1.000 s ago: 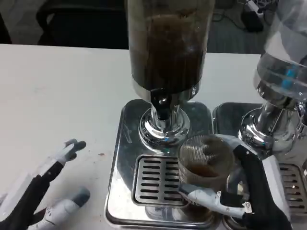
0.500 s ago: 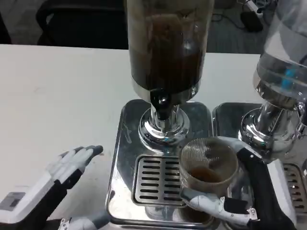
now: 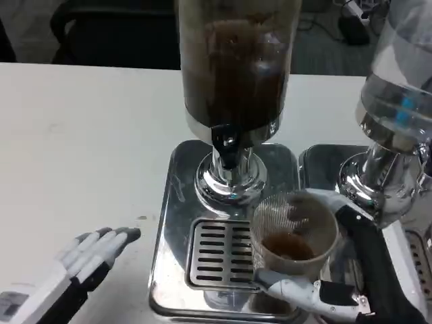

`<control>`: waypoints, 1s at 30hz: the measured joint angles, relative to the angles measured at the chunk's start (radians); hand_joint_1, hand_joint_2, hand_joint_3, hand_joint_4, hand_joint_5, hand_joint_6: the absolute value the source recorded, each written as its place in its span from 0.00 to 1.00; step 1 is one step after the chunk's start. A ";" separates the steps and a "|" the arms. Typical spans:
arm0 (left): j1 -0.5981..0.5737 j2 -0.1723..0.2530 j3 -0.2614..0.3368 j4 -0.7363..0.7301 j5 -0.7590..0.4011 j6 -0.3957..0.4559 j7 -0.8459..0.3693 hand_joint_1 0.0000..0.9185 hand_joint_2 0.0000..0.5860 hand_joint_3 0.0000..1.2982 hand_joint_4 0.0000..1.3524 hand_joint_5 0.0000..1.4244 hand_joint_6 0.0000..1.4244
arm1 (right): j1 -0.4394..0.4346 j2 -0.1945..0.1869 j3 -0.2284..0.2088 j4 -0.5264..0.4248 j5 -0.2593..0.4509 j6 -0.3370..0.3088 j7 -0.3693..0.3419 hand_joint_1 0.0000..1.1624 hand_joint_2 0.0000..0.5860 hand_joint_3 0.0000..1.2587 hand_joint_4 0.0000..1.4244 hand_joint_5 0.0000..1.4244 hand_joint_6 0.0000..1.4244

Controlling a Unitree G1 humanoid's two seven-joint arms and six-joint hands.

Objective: Grasp the cup under the faucet to collect the drink, then remove the cup.

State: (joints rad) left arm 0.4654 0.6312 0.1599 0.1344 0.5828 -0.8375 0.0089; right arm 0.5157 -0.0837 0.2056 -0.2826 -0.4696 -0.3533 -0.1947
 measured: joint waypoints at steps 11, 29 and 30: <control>0.122 0.006 0.046 -0.078 0.059 -0.009 0.074 0.00 0.21 0.00 0.00 0.00 0.00 | 0.069 -0.022 -0.004 -0.118 0.041 0.014 0.069 0.90 0.18 0.66 0.66 0.68 0.94; 0.155 -0.069 0.010 -0.208 0.110 0.096 0.106 0.00 0.22 0.00 0.00 0.00 0.00 | 0.126 -0.063 -0.041 -0.188 0.133 0.027 0.170 0.90 0.18 0.66 0.66 0.68 0.94; 0.160 -0.072 0.010 -0.217 0.119 0.103 0.106 0.00 0.22 0.00 0.00 0.00 0.00 | 0.128 -0.063 -0.041 -0.188 0.139 0.027 0.173 0.90 0.18 0.66 0.66 0.68 0.94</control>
State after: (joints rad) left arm 0.6249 0.5588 0.1701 -0.0830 0.7013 -0.7350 0.1151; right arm 0.6435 -0.1464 0.1645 -0.4704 -0.3302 -0.3264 -0.0214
